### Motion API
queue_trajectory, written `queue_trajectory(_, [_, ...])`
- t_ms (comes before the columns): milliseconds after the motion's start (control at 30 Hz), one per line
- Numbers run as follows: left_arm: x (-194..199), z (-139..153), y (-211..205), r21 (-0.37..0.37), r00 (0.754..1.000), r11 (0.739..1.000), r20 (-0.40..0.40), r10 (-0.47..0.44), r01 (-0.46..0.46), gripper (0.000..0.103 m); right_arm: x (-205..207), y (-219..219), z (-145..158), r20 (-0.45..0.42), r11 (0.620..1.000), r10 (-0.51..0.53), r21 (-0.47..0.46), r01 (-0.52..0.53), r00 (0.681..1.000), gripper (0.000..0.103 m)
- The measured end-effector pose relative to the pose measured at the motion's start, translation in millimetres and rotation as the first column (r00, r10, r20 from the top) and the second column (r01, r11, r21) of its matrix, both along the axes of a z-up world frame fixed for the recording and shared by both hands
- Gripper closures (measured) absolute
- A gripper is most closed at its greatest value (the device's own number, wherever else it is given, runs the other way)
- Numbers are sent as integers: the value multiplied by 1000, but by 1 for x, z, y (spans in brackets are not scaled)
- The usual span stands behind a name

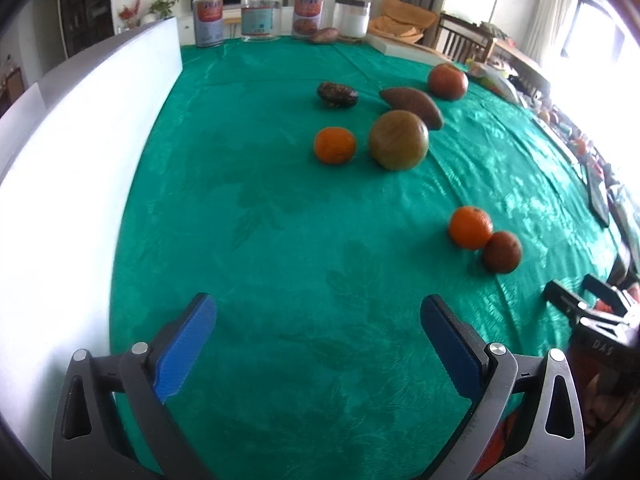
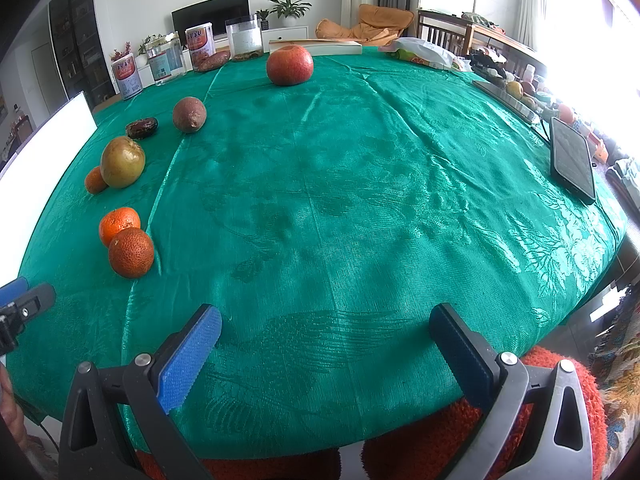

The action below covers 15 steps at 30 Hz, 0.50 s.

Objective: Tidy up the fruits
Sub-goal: 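Lower the open left tool around the tangerine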

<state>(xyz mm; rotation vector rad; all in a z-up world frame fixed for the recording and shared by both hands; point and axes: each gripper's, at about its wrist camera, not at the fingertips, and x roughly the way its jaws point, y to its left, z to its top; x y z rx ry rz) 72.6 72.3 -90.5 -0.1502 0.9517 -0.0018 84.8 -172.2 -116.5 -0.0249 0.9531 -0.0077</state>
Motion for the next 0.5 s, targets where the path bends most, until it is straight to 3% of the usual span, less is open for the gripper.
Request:
queue_trajectory(67, [15,8,0,-5,1000,1000,9,-2,2,1,0,0,0,0,1000,0,0,0,1000,0])
queue_trajectory(167, [44,12,-6,56,1000,998,16,-19,18,1,0,0,0,0,1000,0,0,0,1000,0])
queue_trajectory(267, [77,-2,-9,103,998,993,-43,-49,53,3,0,0,0,0,1000,-1,0,1,1000,0])
queue_trajectory(333, [92,-7,-8,98,998,994,-54,-45,50,9,0,0,0,-1,1000,-1,0,1,1000,0])
queue_trajectory(367, [97,-8,-7,84,997,995,-54,-47,52,18,0,0,0,-1,1000,0,0,0,1000,0])
queue_trajectory(500, [108,-7,-6,77,998,995,-30,-56,58,28,0,0,0,0,1000,-3,-1,3,1000,0])
